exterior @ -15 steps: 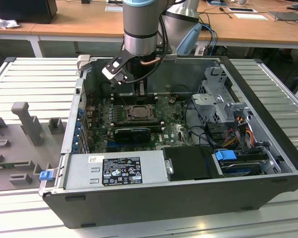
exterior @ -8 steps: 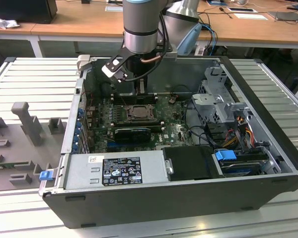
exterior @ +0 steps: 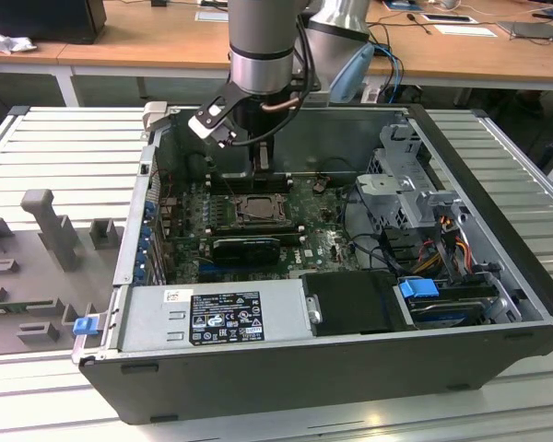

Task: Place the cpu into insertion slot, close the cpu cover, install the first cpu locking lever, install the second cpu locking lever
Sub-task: 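Install the first cpu locking lever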

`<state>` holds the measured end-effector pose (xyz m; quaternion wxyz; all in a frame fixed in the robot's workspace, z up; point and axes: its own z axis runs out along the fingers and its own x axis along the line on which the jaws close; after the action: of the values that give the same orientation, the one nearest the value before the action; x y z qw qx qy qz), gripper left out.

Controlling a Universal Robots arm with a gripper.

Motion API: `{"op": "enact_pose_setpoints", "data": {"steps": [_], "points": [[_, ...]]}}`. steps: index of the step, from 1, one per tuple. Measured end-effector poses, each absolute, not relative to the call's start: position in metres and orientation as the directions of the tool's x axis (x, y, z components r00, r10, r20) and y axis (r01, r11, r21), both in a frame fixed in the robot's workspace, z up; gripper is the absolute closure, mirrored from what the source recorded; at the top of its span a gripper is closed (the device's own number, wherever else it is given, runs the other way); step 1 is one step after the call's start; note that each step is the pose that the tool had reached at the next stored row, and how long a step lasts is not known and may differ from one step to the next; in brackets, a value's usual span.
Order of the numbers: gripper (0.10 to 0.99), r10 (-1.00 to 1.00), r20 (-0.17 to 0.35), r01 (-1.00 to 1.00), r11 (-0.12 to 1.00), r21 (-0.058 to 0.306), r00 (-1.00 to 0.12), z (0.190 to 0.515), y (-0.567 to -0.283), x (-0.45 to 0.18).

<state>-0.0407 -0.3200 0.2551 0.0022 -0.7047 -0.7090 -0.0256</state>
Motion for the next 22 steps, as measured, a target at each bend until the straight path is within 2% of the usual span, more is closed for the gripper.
{"op": "enact_pose_setpoints", "data": {"steps": [6, 9, 16, 22], "points": [[0.980, 0.999, 0.039, 0.999, 0.005, 0.033, -0.007, 0.262, -0.320, -0.041], [0.980, 0.999, 0.039, 0.999, 0.006, 0.033, -0.007, 0.279, -0.320, -0.041], [0.980, 0.988, 0.039, 0.989, 0.145, 0.033, -0.146, 0.279, -0.320, -0.041], [0.980, 0.979, 0.039, 0.979, 0.201, 0.033, -0.202, 0.279, -0.320, -0.041]]}}
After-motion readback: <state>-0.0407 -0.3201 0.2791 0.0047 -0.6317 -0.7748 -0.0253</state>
